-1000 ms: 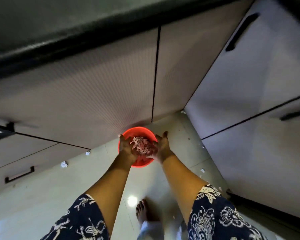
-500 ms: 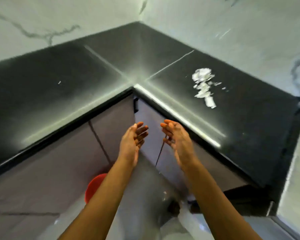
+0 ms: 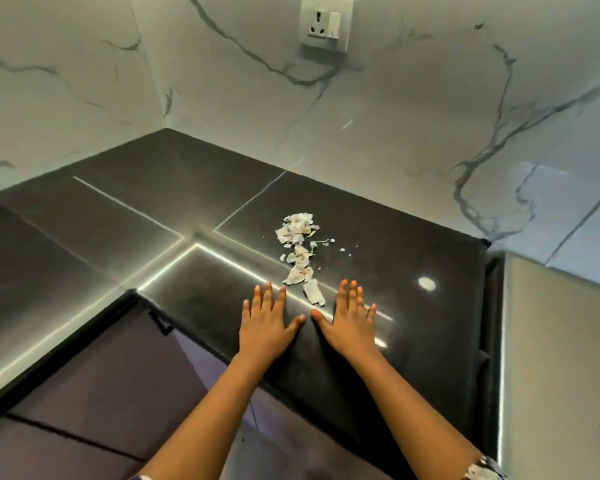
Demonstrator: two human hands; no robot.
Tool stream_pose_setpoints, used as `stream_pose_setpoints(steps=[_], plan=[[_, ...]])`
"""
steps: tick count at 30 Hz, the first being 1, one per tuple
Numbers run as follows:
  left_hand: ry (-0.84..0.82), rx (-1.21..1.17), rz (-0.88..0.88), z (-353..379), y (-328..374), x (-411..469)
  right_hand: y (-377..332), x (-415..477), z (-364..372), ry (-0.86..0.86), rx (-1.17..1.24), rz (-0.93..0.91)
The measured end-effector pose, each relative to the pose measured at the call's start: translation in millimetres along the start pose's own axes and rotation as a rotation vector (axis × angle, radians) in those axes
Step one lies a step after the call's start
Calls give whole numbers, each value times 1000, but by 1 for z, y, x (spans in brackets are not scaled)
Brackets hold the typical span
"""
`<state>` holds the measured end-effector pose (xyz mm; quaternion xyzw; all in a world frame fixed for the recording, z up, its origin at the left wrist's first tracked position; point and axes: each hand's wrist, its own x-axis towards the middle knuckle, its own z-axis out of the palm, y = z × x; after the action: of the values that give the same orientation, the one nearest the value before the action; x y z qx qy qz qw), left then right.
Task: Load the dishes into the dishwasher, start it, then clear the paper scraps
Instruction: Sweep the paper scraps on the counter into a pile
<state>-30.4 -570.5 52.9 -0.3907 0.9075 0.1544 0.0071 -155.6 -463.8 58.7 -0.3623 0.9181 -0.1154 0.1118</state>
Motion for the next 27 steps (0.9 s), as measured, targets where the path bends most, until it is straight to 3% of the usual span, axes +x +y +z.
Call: stream_pose_setpoints(steps=[7, 11, 14, 17, 22, 25, 27], plan=[[4, 8, 28, -14, 3, 86, -24, 83, -6, -10, 15, -27], [23, -81, 119, -30, -2, 124, -27, 113, -17, 29, 148, -49], [184, -174, -1, -39, -32, 144, -3, 125, -28, 124, 217, 158], [129, -109, -107, -40, -56, 169, 15, 141, -28, 60, 144, 305], [-17, -34, 227, -38, -47, 198, -12, 162, -19, -57, 85, 20], [-168, -232, 388, -47, -53, 205, -23, 166, -34, -231, 392, -131], [-121, -320, 364, -50, -57, 219, -25, 181, -48, -191, 624, -72]])
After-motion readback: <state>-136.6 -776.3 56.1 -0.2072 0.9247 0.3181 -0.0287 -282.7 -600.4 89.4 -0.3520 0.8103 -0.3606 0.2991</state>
